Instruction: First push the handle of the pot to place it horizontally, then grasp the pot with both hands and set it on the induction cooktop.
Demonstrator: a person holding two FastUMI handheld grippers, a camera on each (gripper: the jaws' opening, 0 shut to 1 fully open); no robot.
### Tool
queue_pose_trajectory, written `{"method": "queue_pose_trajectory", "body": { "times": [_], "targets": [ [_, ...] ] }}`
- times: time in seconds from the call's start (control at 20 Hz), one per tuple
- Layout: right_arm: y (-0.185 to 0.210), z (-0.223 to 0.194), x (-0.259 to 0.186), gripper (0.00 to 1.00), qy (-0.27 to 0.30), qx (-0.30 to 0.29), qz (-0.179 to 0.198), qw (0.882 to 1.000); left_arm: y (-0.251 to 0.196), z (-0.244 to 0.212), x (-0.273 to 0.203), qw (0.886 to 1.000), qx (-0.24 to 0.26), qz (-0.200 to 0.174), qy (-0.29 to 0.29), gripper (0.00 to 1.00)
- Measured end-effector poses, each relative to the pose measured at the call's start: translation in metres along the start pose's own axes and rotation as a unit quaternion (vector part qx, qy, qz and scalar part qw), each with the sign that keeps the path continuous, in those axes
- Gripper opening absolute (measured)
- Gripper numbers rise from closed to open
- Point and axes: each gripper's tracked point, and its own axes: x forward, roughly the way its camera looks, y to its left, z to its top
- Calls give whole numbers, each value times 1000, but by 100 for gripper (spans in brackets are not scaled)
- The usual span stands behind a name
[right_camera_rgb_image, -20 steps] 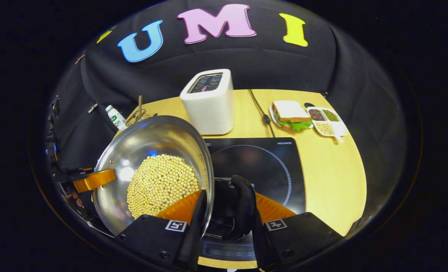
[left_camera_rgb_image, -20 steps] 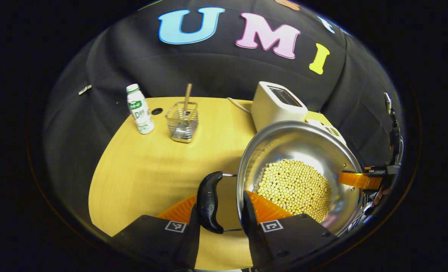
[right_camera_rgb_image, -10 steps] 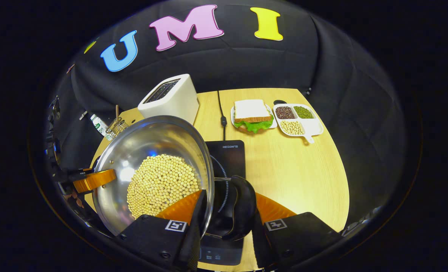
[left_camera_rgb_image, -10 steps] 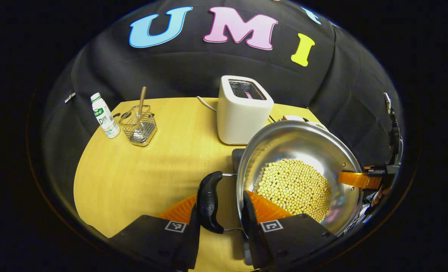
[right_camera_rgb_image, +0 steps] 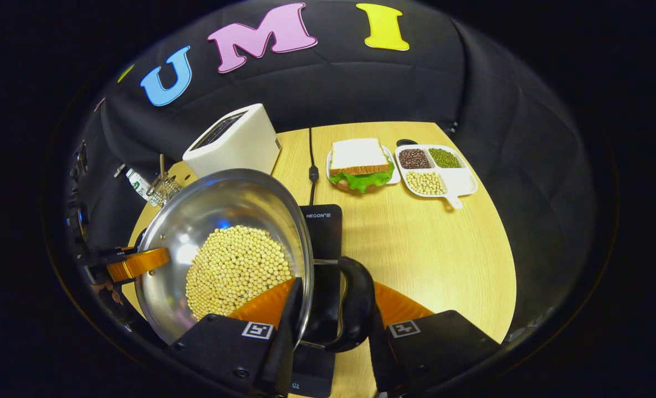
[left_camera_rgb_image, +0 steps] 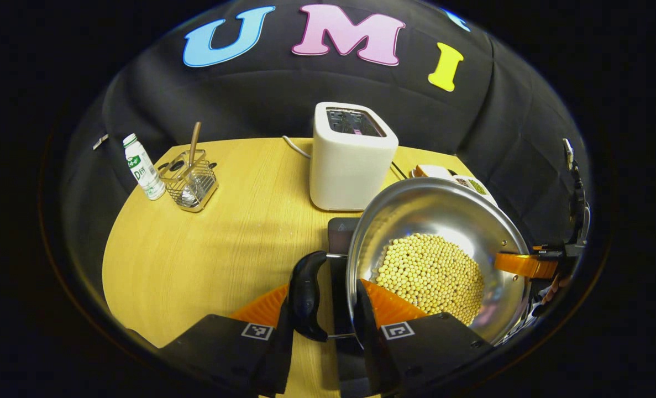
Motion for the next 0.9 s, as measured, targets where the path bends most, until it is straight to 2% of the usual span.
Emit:
{"method": "queue_pose_trajectory", "body": {
  "times": [0.15, 0.2, 0.25, 0.3, 0.35, 0.7, 0.9],
  "targets": [
    [1, 1, 7, 56, 1, 1, 1, 1000, 4, 4, 6, 1000, 0, 1, -1, 57],
    [1, 2, 9, 60, 3, 2, 1, 1000, 5, 3, 8, 1000, 0, 1, 0, 57],
    [1, 1, 13, 60, 5, 1, 0, 1000, 4, 2, 11, 1000, 0, 1, 3, 55],
    [0, 1, 15, 56, 5, 0, -1, 1000, 3, 3, 13, 1000, -2, 0, 1, 57],
    [0, 3, 15, 60, 4, -1, -2, 1000, 3, 3, 15, 1000, -4, -1, 1, 56],
    [-2, 5, 15, 60, 7, 12, 0, 1000, 4, 4, 14, 1000, -16, -2, -4, 57],
    [-3, 4, 14, 63, 7, 14, -2, 1000, 4, 2, 15, 1000, -10, -4, 1, 60]
  ]
}}
